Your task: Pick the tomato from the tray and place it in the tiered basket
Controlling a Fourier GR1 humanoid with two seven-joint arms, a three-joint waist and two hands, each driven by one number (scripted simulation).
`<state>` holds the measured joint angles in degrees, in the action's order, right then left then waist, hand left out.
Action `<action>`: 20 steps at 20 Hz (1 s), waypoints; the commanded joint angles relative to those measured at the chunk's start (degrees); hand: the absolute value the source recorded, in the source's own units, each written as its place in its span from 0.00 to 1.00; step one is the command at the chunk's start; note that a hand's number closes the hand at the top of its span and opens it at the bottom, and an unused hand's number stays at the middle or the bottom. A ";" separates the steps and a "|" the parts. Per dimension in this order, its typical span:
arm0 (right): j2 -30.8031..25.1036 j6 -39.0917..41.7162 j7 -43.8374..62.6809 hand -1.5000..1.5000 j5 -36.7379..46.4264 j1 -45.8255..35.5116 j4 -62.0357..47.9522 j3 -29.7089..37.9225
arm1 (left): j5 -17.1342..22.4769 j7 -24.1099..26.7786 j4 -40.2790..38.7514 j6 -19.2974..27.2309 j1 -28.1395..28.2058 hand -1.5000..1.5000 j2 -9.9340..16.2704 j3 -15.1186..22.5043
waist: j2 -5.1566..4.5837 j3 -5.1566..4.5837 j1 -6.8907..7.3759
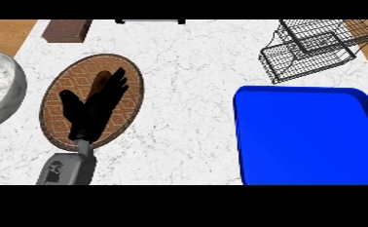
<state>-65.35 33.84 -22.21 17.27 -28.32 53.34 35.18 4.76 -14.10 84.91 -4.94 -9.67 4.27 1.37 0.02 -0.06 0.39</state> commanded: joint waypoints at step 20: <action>16.42 -11.95 18.04 1.00 6.68 -33.04 -14.18 -17.86 | -1.31 -0.68 0.93 0.48 -0.49 0.50 -1.80 1.44 | -0.33 0.06 1.17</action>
<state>-51.89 24.44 -2.97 23.21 -59.12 43.30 17.89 3.71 -13.73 83.66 -4.89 -11.33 3.11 1.90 -0.39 -0.04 1.67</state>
